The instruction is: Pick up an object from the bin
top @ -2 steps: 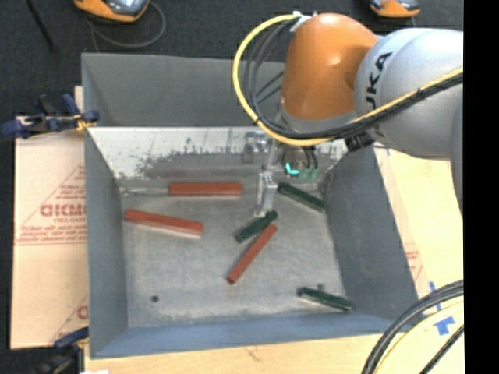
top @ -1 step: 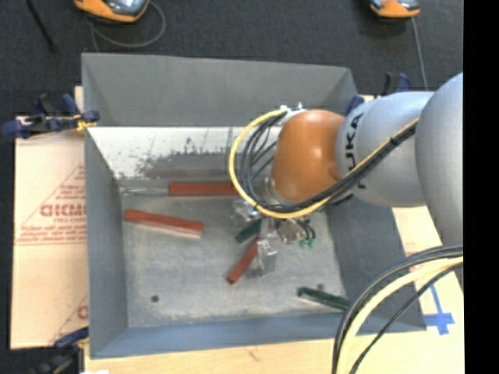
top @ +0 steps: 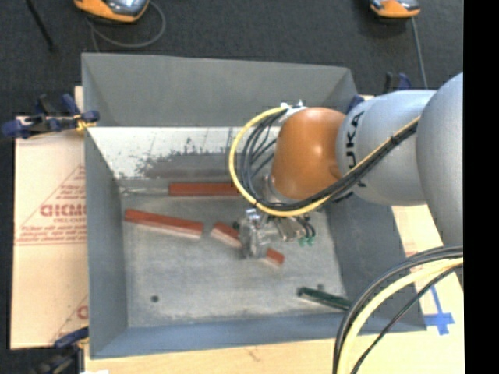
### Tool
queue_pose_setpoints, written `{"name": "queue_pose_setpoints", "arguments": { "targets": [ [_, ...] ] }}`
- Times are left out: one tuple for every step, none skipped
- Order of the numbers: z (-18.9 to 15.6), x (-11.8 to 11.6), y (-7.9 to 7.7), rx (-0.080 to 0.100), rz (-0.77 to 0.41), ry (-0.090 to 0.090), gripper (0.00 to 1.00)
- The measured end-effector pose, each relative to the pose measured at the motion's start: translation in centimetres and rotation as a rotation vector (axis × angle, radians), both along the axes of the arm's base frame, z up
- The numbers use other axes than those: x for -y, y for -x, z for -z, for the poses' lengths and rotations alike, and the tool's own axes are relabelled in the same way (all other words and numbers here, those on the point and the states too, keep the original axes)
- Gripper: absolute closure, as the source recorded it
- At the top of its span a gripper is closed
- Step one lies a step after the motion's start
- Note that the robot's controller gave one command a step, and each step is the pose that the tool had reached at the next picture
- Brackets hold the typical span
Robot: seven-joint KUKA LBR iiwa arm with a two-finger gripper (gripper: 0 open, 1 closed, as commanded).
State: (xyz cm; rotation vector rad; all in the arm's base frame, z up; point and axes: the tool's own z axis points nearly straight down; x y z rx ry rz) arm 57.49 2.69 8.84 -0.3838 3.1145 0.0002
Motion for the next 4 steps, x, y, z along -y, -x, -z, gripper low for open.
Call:
{"name": "queue_pose_setpoints", "arguments": {
  "targets": [
    [0.0, 0.0, 0.0, 0.0, 0.001, -0.001, 0.0],
    [1.7, 0.7, -1.2, 0.005, 0.249, -0.003, 0.0],
    [1.5, 0.7, -1.3, 0.005, 0.249, -0.002, 1.0],
    [-12.0, 1.2, -1.6, 0.01, 0.228, 0.0, 1.0]
  ]
}}
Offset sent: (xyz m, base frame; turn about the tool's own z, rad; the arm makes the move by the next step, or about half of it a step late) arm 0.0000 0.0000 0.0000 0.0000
